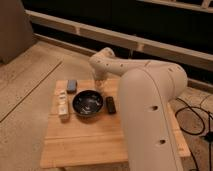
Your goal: Place the pepper in the ceramic cup
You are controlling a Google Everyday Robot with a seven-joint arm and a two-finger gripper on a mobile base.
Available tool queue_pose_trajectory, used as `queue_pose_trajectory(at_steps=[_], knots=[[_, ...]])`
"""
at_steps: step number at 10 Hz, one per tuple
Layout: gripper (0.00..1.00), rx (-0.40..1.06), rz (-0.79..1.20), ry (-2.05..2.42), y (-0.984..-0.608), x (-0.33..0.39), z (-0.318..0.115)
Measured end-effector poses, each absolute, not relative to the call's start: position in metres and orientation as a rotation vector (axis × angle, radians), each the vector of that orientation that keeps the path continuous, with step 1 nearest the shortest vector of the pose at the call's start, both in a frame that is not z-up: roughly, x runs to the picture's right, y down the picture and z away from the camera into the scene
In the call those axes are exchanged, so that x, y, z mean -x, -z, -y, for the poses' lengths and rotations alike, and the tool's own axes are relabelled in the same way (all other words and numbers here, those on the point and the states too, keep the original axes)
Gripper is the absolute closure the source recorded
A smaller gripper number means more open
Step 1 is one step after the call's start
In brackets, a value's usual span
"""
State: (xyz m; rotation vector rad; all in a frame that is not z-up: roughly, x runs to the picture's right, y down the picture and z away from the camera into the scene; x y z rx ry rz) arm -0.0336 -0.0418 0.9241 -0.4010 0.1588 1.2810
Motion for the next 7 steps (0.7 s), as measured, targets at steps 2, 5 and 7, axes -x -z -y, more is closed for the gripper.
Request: queue_pose_trajectory(at_steps=[2, 5, 7], knots=[[0.20, 0.406, -0.158, -1.283, -0.9240, 0.0339, 0.0419], [0.20, 0.415, -0.156, -1.287, -0.9236, 0.0338, 0.0416], [0.20, 0.424, -0.142, -1.295, -0.9196, 0.0358, 0.0442]])
